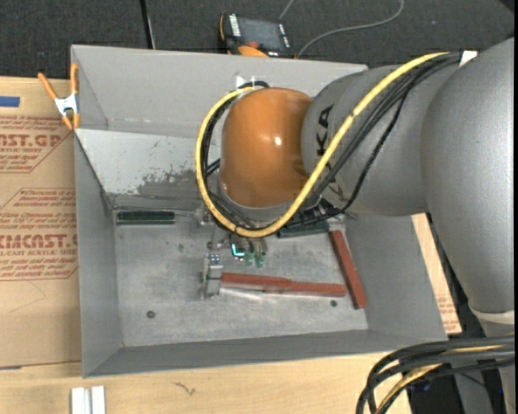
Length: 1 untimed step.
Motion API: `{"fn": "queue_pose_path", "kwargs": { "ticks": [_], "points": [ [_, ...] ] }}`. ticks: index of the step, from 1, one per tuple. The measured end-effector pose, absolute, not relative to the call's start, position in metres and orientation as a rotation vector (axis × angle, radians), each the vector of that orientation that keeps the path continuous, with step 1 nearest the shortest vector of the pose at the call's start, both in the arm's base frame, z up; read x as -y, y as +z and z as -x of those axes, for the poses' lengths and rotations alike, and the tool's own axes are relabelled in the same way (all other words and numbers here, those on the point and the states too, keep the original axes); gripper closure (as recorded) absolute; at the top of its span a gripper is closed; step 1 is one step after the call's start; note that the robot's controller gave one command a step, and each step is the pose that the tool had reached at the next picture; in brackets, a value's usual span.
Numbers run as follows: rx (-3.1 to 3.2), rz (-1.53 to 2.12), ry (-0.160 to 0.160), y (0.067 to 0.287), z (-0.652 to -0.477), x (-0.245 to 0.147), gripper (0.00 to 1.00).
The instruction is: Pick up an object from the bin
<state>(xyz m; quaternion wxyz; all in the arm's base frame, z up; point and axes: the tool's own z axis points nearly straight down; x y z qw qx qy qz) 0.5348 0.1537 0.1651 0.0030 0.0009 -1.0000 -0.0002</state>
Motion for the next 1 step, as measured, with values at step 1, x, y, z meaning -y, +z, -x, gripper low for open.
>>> {"fn": "queue_pose_path", "kwargs": {
  "ticks": [1],
  "points": [
    [3.107,-0.432,0.0,0.0668,-0.5224,-0.1171,0.0]
  ]
}}
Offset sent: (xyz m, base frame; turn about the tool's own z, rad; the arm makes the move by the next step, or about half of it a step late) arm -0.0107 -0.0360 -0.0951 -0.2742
